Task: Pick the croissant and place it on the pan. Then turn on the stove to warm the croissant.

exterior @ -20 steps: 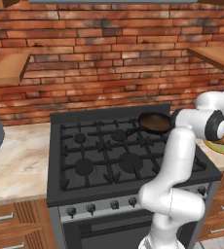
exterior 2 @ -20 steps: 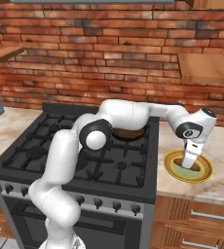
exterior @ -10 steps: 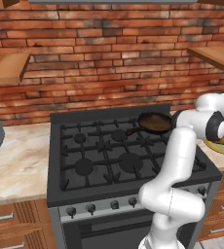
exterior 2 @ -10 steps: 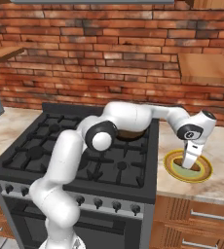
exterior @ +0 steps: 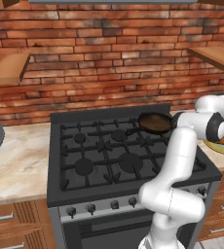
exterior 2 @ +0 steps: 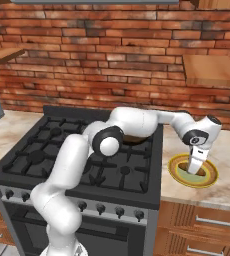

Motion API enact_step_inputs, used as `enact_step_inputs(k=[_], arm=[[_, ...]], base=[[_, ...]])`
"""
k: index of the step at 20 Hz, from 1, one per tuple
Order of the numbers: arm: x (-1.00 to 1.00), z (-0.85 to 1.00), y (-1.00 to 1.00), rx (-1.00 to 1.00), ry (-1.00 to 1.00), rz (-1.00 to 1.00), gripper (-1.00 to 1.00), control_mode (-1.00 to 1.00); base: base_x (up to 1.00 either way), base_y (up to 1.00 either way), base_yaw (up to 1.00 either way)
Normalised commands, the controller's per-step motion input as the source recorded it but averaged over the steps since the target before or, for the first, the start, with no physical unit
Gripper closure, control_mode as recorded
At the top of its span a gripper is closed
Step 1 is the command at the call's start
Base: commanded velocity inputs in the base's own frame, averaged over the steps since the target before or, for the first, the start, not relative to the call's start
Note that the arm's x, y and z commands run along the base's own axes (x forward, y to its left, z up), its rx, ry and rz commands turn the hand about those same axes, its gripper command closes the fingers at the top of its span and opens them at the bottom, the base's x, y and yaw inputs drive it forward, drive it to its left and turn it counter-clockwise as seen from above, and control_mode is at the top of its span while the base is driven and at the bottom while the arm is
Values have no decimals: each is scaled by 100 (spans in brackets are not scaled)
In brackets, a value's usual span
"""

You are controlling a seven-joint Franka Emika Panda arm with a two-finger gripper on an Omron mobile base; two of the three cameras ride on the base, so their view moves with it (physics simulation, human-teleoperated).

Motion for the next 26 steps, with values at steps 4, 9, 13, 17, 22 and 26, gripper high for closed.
enact_step_inputs(k=[4,9,13,17,22,26], arm=[[12,-15,-15,0,0,0,-100,-100],[14,-14,-8,0,0,0,-100,-100],[19,-11,-1,0,0,0,-100,-100],[11,-17,0,0,0,0,-100,-100],[0,-32,-5,0,0,0,100,-100],[1,-29,-4,0,0,0,100,-100]], base=[[0,0,0],[0,0,0],[0,0,0],[0,0,0],[0,0,0],[0,0,0]])
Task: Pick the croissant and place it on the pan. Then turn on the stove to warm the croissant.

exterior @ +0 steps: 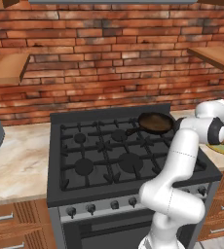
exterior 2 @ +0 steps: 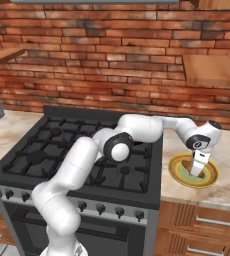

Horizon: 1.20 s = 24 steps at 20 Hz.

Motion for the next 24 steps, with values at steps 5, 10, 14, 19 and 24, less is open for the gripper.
enact_step_inputs(k=[5,10,14,19,24], arm=[[8,-2,0,0,0,0,100,-100],[0,7,0,1,0,0,100,-100],[-2,53,0,1,-2,0,100,-100],[-10,62,1,0,-8,0,100,-100],[-12,54,14,0,-5,0,100,-100]], base=[[0,0,0],[0,0,0],[0,0,0],[0,0,0],[0,0,0]])
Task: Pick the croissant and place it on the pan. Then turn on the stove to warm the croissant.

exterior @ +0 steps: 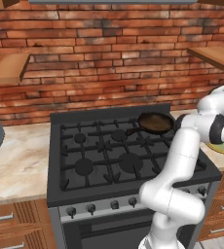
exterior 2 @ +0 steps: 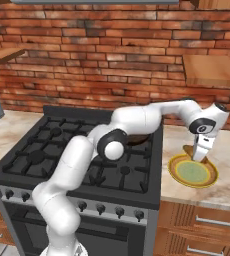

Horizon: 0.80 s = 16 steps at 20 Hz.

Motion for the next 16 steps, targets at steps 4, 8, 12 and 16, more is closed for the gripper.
enact_step_inputs(k=[4,8,12,16], arm=[[-3,47,36,0,-4,1,100,-100],[0,33,59,0,-2,3,100,-100],[0,19,73,-1,-2,4,100,-100],[-1,21,76,-3,-3,2,100,-100]], base=[[0,0,0],[0,0,0],[0,0,0],[0,0,0]])
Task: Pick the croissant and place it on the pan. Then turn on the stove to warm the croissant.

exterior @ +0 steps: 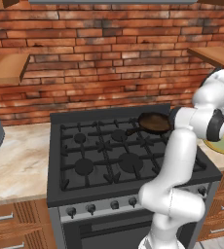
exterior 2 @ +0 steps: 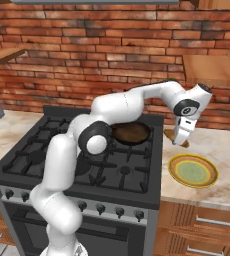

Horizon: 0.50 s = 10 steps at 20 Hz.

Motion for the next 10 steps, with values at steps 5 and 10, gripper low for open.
enact_step_inputs(k=[5,10], arm=[[-24,19,67,-5,-10,1,100,-100],[-28,22,65,-5,-11,0,100,-100]], base=[[0,0,0],[0,0,0]])
